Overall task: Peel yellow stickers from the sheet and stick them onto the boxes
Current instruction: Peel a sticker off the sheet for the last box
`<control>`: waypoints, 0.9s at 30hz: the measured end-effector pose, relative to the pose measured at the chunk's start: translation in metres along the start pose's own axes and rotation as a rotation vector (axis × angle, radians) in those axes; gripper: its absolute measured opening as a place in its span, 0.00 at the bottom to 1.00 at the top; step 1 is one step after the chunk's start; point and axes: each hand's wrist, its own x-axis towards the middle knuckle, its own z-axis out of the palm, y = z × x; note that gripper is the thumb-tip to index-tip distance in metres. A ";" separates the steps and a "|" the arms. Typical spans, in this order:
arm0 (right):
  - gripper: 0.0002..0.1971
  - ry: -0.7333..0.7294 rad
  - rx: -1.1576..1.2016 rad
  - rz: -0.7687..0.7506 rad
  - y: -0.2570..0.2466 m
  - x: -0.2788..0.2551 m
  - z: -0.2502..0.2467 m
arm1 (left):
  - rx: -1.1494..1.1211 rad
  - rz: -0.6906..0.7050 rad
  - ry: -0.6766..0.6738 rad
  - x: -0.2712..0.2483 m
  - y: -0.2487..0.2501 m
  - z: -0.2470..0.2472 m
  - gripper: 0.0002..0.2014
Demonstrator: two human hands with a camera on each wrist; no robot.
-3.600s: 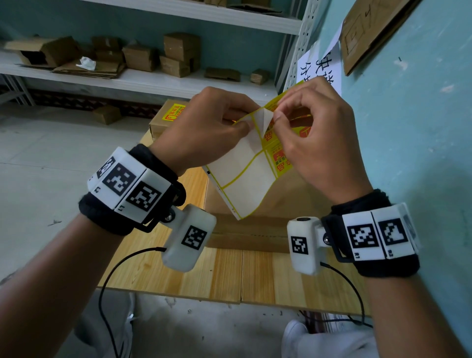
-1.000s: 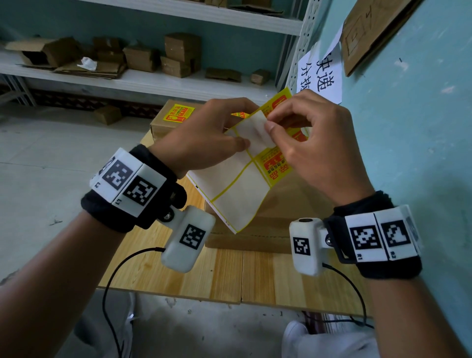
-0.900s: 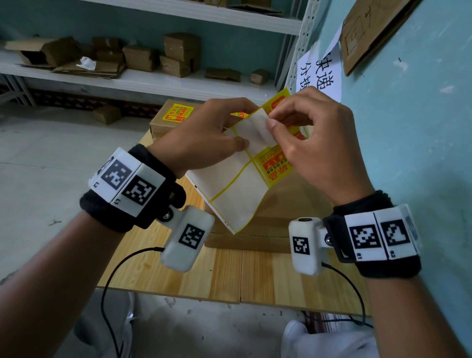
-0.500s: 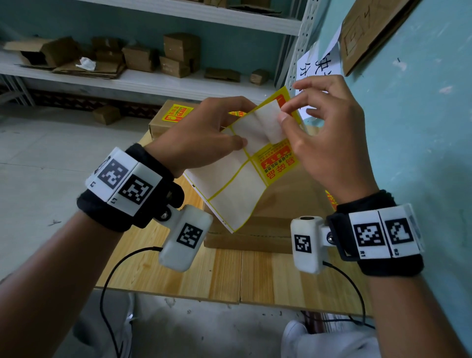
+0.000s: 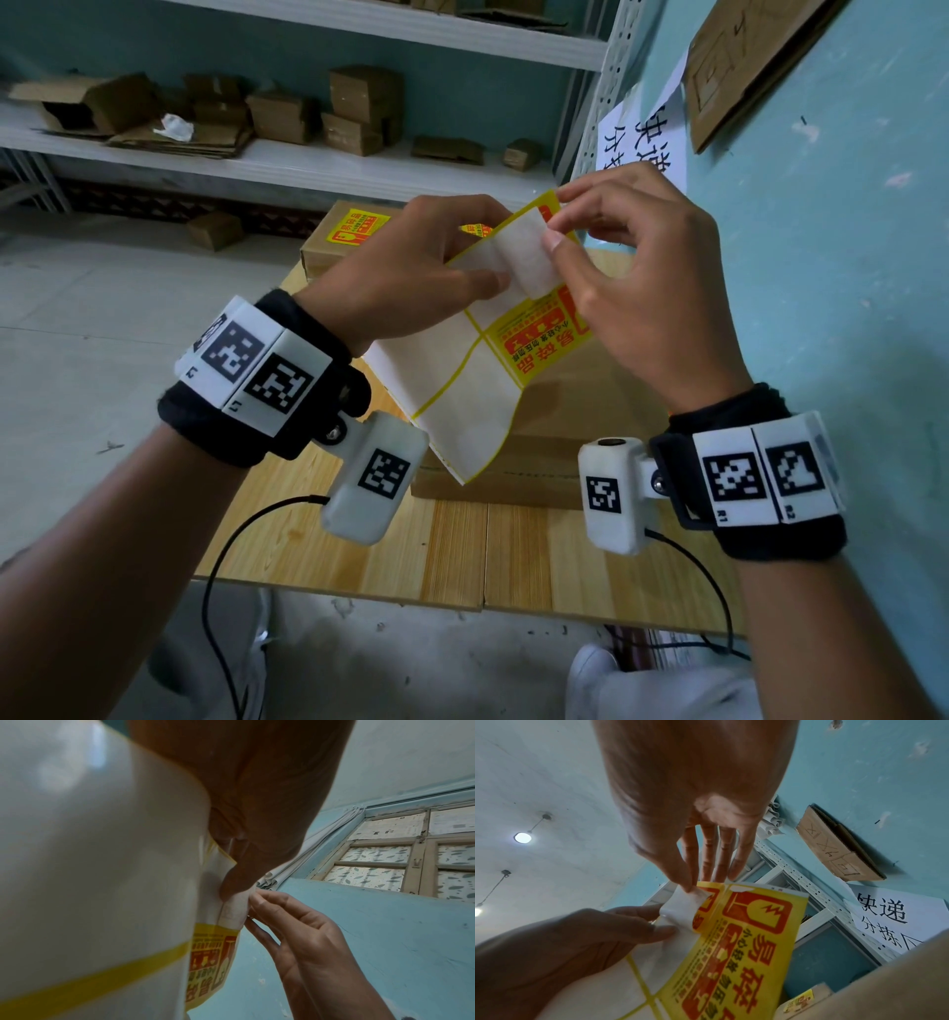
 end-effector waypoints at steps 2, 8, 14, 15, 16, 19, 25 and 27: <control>0.05 0.000 0.009 -0.007 0.000 0.000 0.000 | -0.004 0.000 -0.001 0.000 0.000 0.000 0.14; 0.05 0.000 0.017 -0.019 -0.001 0.000 0.001 | -0.005 0.005 -0.002 0.001 -0.003 0.000 0.15; 0.04 0.008 0.032 -0.024 -0.002 0.000 0.001 | 0.022 0.037 0.015 0.001 -0.002 0.001 0.19; 0.04 0.007 0.036 -0.024 -0.002 0.000 0.001 | 0.022 0.040 0.017 0.001 -0.002 0.002 0.18; 0.04 0.003 0.038 -0.023 -0.002 0.000 0.001 | 0.019 0.040 0.019 0.001 -0.002 0.002 0.18; 0.05 -0.020 0.035 -0.024 -0.003 0.000 0.002 | 0.009 0.042 0.019 0.000 0.000 0.002 0.17; 0.04 -0.033 0.019 -0.018 -0.002 -0.001 0.000 | 0.011 0.047 -0.008 0.000 0.000 0.001 0.18; 0.04 -0.024 0.022 -0.009 -0.001 -0.001 -0.001 | 0.015 0.051 -0.011 0.000 -0.001 0.001 0.18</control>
